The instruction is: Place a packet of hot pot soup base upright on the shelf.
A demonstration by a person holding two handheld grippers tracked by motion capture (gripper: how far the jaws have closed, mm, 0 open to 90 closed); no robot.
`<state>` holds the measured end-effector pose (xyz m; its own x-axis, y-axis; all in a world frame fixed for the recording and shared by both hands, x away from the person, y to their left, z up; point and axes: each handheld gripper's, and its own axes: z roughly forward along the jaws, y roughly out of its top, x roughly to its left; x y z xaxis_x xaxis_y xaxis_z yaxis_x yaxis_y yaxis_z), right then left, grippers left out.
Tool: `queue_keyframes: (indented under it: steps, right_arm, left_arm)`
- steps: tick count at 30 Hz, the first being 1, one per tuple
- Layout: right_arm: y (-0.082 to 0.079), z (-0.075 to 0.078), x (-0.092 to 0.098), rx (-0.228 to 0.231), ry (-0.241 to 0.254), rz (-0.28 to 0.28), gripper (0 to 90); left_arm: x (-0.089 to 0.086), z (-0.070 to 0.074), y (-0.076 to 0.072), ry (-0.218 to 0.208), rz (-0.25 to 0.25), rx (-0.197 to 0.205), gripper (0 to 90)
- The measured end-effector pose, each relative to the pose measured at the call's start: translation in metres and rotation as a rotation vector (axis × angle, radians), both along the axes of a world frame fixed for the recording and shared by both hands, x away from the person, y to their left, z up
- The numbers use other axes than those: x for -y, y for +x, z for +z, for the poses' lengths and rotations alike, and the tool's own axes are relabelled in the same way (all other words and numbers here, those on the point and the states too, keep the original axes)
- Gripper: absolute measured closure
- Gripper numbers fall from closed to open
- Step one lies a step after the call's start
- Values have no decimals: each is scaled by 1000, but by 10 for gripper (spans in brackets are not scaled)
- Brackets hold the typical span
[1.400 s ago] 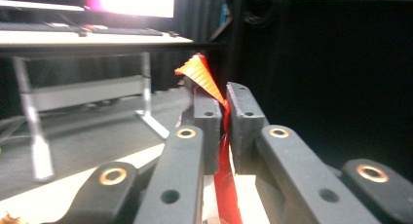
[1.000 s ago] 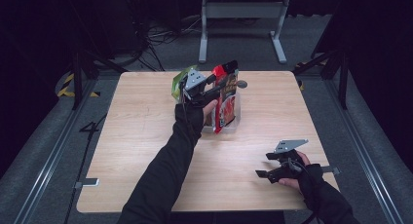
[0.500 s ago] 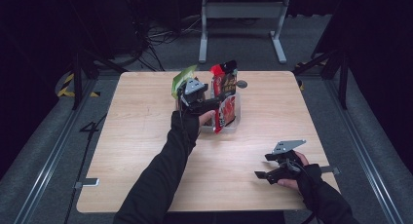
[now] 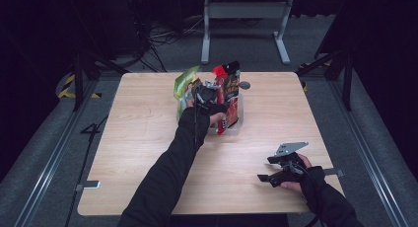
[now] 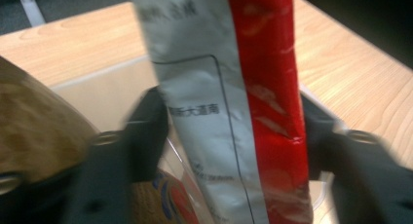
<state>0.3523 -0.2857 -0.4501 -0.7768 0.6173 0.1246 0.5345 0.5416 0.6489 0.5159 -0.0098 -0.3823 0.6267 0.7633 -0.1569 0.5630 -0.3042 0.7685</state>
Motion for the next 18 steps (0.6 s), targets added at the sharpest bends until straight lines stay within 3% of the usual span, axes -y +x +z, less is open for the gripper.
queue_keyframes:
  steps: [4, 7, 12, 15, 16, 18]
  right_arm:
    - [0, 0, 0, 0, -4, 1, 184]
    - [0, 0, 0, 0, -5, 2, 185]
    - [-1, 0, -1, 0, -8, 12, 185]
    - [-1, -1, -2, -1, -11, 13, 184]
    - [-1, -1, -2, -1, -10, 13, 184]
    - [-1, -1, -2, -3, -9, 14, 184]
  left_arm:
    - [2, -2, 0, -6, 3, -24, 594]
    - [3, -2, -1, -10, 8, -10, 661]
    - [9, -4, -10, -46, 23, 129, 778]
    - [9, -5, -11, -68, 25, 165, 803]
    - [9, -7, -12, -86, 29, 203, 805]
    - [9, -8, -13, -103, 32, 235, 806]
